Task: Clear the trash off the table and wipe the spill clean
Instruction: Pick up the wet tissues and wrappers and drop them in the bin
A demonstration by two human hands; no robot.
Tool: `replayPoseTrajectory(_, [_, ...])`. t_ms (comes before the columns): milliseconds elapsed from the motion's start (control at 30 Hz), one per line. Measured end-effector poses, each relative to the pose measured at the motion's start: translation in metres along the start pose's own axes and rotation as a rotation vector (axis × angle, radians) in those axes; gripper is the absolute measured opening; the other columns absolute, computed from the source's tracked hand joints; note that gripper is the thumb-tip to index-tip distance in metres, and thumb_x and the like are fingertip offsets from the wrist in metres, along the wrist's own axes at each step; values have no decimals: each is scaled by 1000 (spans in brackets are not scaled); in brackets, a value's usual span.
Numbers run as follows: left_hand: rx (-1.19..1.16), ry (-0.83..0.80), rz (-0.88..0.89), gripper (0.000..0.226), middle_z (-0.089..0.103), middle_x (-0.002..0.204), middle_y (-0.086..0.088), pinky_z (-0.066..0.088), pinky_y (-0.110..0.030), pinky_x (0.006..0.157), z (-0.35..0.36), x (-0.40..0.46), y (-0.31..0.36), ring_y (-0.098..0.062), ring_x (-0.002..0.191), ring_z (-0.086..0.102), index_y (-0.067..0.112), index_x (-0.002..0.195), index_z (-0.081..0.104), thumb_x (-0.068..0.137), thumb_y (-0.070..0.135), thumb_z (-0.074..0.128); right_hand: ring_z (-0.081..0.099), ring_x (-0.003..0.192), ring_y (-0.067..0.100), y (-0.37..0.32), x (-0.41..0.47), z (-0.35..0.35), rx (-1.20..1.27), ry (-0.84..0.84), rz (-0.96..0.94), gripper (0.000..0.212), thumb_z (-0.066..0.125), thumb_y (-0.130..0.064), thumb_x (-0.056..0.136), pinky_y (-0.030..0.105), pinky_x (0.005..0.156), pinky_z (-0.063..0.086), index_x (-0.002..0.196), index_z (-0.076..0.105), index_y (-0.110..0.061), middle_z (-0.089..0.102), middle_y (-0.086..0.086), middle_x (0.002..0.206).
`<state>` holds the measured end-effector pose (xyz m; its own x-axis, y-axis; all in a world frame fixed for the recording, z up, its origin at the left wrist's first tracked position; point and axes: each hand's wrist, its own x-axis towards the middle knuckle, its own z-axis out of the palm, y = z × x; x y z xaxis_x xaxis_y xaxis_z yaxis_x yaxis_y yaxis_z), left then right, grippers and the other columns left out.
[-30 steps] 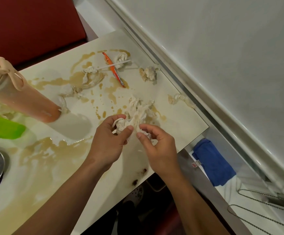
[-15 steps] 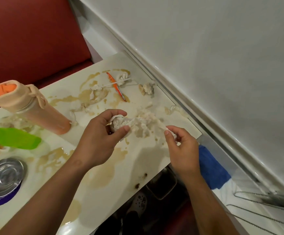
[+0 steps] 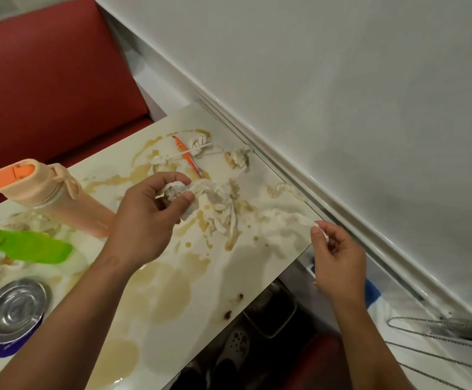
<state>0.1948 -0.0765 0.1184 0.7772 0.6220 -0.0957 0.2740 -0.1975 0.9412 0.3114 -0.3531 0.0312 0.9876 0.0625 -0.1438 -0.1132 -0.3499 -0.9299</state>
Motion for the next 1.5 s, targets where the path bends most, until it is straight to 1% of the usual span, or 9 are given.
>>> replayPoseTrajectory(233, [-42,29,33,13,69,74,6,50,-20,57,-10,7,13,-10,61,59,30,100,70,93,19,71,65,82,34,-1,0,-11,-14,29,-18,11,67,-28,98,22,66,54,96,73,-38,72,5,86])
replayPoseTrajectory(333, [-58,8,25,14,71,80,-1,53,-24,60,-5,2,14,-12,63,60,30,101,70,92,19,71,64,75,32,-4,-9,-22,-21,11,-14,8,67,-28,98,28,64,56,101,74,-31,71,6,84])
replayPoseTrajectory(467, [-75,-48,11,13,71,81,-10,54,-33,62,10,-14,14,-30,67,61,33,100,71,89,27,71,64,70,4,-11,-24,-39,5,39,-13,9,66,-21,99,8,57,49,104,74,-22,70,3,85])
replayPoseTrajectory(667, [-164,-200,-46,14,69,84,-3,51,-37,62,45,-53,0,-31,70,58,37,96,73,83,31,70,66,78,4,-1,-49,-67,-20,77,-13,13,65,-20,99,10,69,49,100,72,-31,72,-14,86])
replayPoseTrajectory(800, [-189,-261,-104,14,67,80,0,49,-35,62,71,-79,-18,-21,65,54,36,96,73,85,27,71,69,87,19,14,-65,-87,-86,101,-6,14,66,-20,98,28,75,56,100,73,-33,74,-9,91])
replayPoseTrajectory(900, [-140,-311,-116,16,67,79,-7,51,-47,62,90,-96,-35,-34,67,57,32,101,72,91,19,72,66,80,17,23,-77,-95,-152,102,21,17,67,-19,97,16,71,50,99,73,-35,71,-11,85])
replayPoseTrajectory(1167, [-13,-411,-145,17,73,93,3,57,-49,68,124,-124,-85,-27,77,67,29,108,71,93,20,72,61,65,6,61,-97,-93,-174,113,151,8,68,-22,97,8,58,44,99,74,-27,69,-6,76])
replayPoseTrajectory(1333, [89,-411,-143,16,69,86,12,44,-16,60,137,-135,-115,-7,65,60,34,98,70,92,19,73,69,81,5,125,-98,-72,-208,72,227,7,68,-27,96,17,70,51,100,75,-28,74,-12,88])
replayPoseTrajectory(1500, [154,-406,-168,21,67,90,15,42,-11,64,148,-145,-150,-4,72,60,37,101,69,93,18,72,68,88,2,199,-85,-38,-374,-8,313,10,69,-27,95,23,79,53,101,77,-24,74,-12,95])
